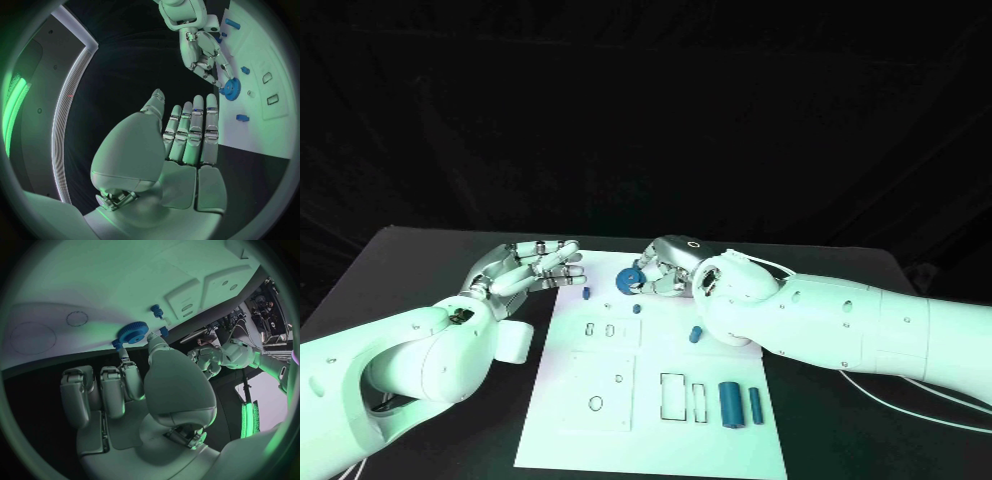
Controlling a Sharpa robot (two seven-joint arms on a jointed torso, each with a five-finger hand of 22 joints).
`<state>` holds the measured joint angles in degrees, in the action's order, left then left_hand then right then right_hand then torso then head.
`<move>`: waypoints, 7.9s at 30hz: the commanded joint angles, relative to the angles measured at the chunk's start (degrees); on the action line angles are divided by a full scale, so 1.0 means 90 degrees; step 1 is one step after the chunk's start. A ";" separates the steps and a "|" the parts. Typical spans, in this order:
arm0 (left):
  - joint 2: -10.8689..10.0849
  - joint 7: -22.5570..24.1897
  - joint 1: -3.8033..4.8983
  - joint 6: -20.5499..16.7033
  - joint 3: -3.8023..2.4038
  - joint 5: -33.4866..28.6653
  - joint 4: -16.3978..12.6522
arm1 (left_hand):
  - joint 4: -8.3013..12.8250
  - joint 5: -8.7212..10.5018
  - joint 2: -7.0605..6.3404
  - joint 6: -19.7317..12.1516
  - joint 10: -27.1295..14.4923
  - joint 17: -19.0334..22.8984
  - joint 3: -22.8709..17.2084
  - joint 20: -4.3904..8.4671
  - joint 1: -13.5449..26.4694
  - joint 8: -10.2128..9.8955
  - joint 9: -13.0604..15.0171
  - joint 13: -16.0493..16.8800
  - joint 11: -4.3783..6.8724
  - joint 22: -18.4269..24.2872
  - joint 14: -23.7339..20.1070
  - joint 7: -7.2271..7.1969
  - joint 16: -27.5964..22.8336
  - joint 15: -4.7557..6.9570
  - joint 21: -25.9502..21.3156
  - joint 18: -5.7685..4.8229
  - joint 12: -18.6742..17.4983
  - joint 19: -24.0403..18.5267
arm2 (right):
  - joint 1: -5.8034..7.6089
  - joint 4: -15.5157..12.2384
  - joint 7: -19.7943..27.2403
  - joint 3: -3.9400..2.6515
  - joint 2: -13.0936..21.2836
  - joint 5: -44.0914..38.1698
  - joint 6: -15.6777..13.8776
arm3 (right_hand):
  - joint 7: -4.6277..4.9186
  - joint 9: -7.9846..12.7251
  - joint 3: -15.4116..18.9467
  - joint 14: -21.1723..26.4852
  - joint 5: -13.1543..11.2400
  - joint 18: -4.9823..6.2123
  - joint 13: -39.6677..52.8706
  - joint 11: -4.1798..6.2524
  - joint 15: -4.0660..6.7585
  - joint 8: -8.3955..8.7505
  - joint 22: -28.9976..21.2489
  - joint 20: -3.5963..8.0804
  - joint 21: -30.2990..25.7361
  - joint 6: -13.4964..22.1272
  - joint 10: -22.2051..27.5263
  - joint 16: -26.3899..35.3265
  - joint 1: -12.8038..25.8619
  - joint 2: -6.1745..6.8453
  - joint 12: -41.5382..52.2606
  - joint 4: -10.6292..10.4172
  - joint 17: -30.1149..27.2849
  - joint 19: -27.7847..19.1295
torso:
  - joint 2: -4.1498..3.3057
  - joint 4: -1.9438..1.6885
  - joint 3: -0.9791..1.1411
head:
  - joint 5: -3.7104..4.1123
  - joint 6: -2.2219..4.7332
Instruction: Assemble the parts on the task board
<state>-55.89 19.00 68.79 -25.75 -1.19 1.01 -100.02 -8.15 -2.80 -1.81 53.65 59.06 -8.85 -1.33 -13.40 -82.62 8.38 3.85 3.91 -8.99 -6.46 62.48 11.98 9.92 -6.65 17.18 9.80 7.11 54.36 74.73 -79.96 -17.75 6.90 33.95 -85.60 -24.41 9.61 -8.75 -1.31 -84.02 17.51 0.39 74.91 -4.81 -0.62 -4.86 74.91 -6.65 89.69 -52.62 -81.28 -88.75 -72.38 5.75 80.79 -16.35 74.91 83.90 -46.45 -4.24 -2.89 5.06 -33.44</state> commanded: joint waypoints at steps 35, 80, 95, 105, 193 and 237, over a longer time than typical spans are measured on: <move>0.0045 -0.0025 0.0005 0.0234 -0.0002 -0.0004 0.0149 | 0.0085 -0.0015 0.0051 0.0005 0.0019 -0.0013 -0.0014 -0.0004 -0.0071 -0.0050 -0.0001 -0.0002 -0.0046 0.0018 -0.0006 0.0024 -0.0070 -0.0031 -0.0021 0.0082 -0.0056 0.0013 | -0.0176 -0.0048 0.2461 -0.0050 0.2402 0.2367 0.0623 | -0.0025 0.0132 -0.0097 -0.0544 -0.0288 0.0102 0.0264 0.0039 0.0046 0.0142 0.1256 0.0045 -0.0423 0.0080 0.0208 0.0091 -0.1101 0.0106 -0.0282 0.0826 0.1194 0.0277 | 0.0090 0.0187 0.0080 | 0.0087 0.0005; 0.0020 -0.0049 0.0005 0.0244 -0.0002 -0.0004 0.0173 | 0.0106 -0.0015 0.0062 0.0009 0.0024 -0.0016 -0.0019 -0.0005 -0.0092 -0.0056 -0.0001 -0.0002 -0.0044 0.0022 -0.0004 0.0022 -0.0084 -0.0030 -0.0024 0.0083 -0.0065 0.0013 | -0.0397 0.0311 0.2324 -0.0052 0.2037 0.2301 0.0478 | -0.0151 0.0048 -0.0373 -0.0570 -0.0287 0.0059 0.0471 0.0147 0.0123 -0.0168 0.1398 0.0083 -0.0288 -0.0662 0.0004 0.0047 -0.1107 -0.0372 -0.0086 0.0849 0.1290 0.0412 | 0.0095 0.0180 0.0079 | 0.0079 -0.0072; 0.0012 -0.0068 0.0005 0.0254 -0.0002 -0.0004 0.0174 | 0.0110 -0.0015 0.0065 0.0010 0.0025 -0.0017 -0.0020 -0.0005 -0.0095 -0.0058 0.0000 -0.0001 -0.0044 0.0023 -0.0004 0.0022 -0.0087 -0.0030 -0.0025 0.0083 -0.0067 0.0013 | -0.0397 0.0305 0.2402 -0.0054 0.2024 0.2348 -0.0017 | -0.0356 -0.0018 -0.0938 -0.0588 -0.0657 0.0024 0.0596 0.0321 0.0283 -0.0393 0.1499 0.0226 -0.0179 -0.1101 -0.0132 0.0016 -0.1302 -0.0737 0.0020 0.1059 0.1359 0.0505 | 0.0097 0.0182 0.0080 | 0.0081 -0.0090; 0.0000 -0.0076 0.0005 0.0264 -0.0002 -0.0004 0.0192 | 0.0113 -0.0015 0.0068 0.0009 0.0024 -0.0017 -0.0019 -0.0006 -0.0096 -0.0061 -0.0001 -0.0002 -0.0045 0.0025 -0.0004 0.0023 -0.0092 -0.0030 -0.0026 0.0083 -0.0072 0.0012 | -0.0356 -0.0173 0.2132 -0.0081 0.2089 0.2334 -0.0289 | -0.0377 -0.0030 -0.1033 -0.0589 -0.0467 0.0013 0.0594 0.0348 0.0304 -0.0427 0.1530 0.0260 -0.0146 -0.1116 -0.0139 0.0014 -0.1151 -0.0659 0.0007 0.1085 0.1364 0.0533 | 0.0108 0.0191 0.0076 | 0.0051 -0.0105; 0.0164 -0.0135 0.0004 0.0320 0.0002 -0.0004 0.0419 | 0.0126 -0.0015 0.0086 0.0018 0.0037 -0.0023 -0.0016 -0.0007 -0.0097 -0.0070 0.0000 -0.0001 -0.0043 0.0032 0.0006 0.0019 -0.0110 -0.0029 -0.0029 0.0083 -0.0084 0.0014 | -0.0600 -0.1062 -0.0186 0.0080 -0.0086 -0.0152 0.0497 | -0.0192 0.0079 -0.0907 -0.0560 -0.0333 0.0008 0.0363 0.0188 0.0177 -0.0200 0.1550 0.0173 -0.0138 -0.0640 0.0088 0.0082 -0.0238 0.0047 -0.0274 0.0812 0.1241 0.0546 | 0.0130 0.0150 0.0067 | -0.0366 -0.0363; 0.0995 -0.5096 0.0579 0.3283 0.0018 0.5773 0.1501 | -0.0843 -0.0025 0.0162 0.0961 0.1861 -0.8741 0.0568 0.1319 0.0885 0.1059 0.1169 0.5016 0.1016 -0.6285 0.2978 -0.0865 0.8704 0.1157 0.6442 -0.0555 0.5338 0.3002 | 0.0183 -0.1895 0.2006 0.0001 0.2419 0.3421 -0.0388 | -0.0147 0.0013 0.0288 -0.0408 -0.0354 0.0224 -0.0091 0.0132 0.0126 -0.0363 0.1041 0.0097 -0.0968 -0.0407 0.0551 0.0449 -0.0588 -0.0068 -0.0705 0.0109 0.0665 0.0012 | 0.0553 0.0185 0.0228 | -0.0527 -0.0581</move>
<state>-47.36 -18.00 73.72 -2.77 -1.02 43.69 -86.80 -15.54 -2.97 -0.39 62.52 75.40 -74.95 3.83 -1.54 -74.97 17.69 14.10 47.81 0.14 -62.39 84.03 4.29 88.06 3.52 74.70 5.32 54.00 81.03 76.35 -97.00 -0.87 6.91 55.66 -57.49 -29.08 8.27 -8.59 1.02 -84.02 14.08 1.71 74.14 -3.68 0.20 -7.95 74.95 -6.14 81.20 -56.01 -76.65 -84.97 -77.96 5.29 74.77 -15.33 74.90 84.01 -42.00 -2.52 -1.07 0.40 -38.43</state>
